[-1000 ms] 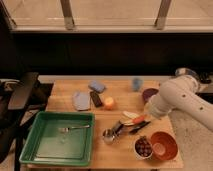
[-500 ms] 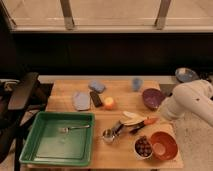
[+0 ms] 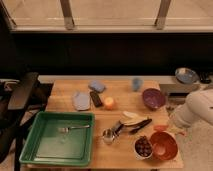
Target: Place pepper in red bowl
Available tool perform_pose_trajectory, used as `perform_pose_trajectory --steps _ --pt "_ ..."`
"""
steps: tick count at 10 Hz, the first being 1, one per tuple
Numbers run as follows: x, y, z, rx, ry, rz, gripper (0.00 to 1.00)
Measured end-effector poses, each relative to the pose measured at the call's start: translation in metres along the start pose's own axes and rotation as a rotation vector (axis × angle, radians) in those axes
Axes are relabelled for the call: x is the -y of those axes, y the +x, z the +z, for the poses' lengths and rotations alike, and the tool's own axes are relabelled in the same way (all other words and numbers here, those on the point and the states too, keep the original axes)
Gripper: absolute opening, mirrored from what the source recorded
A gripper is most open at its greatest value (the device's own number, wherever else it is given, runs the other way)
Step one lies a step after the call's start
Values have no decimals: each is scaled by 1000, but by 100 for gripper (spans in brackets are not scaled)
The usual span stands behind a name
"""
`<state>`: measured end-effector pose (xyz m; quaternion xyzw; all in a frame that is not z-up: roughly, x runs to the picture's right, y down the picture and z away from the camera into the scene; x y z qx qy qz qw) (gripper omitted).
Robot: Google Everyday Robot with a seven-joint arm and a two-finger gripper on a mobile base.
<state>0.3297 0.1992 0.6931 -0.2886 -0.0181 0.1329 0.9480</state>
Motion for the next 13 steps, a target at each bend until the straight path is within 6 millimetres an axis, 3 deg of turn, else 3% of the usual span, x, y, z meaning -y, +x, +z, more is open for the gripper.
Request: perform_pose_trajectory --steps 2,6,11,13 --pt "-17 12 3 -4 -17 37 0" --pt "-41 14 15 10 -58 47 3" --pt "-49 6 22 40 -74 29 52" --pt "-50 2 22 43 -71 21 62"
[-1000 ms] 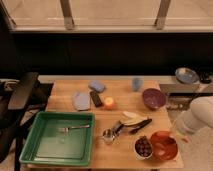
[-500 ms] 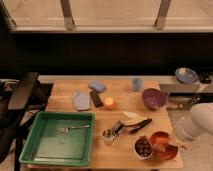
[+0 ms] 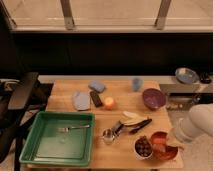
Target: Place pepper in red bowl
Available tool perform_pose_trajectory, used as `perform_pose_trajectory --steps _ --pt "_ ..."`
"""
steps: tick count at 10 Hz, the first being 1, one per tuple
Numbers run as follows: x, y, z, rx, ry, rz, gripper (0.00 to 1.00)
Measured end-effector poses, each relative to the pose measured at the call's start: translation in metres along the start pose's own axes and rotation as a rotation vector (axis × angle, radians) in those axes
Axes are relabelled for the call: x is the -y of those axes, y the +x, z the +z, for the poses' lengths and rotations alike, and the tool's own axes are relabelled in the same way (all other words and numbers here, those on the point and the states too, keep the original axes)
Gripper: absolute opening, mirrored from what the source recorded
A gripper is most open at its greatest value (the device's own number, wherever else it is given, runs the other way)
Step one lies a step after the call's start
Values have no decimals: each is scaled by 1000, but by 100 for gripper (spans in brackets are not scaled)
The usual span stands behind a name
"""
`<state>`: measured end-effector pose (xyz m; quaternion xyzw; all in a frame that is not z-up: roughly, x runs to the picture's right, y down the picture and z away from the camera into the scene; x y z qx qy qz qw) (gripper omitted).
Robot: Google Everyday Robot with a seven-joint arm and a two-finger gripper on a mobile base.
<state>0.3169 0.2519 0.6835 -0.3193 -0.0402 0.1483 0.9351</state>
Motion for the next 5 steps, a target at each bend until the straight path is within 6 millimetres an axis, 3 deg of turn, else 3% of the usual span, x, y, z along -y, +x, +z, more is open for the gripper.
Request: perform_pose_trajectory --steps 5 --pt "0 -3 0 -7 6 -5 62"
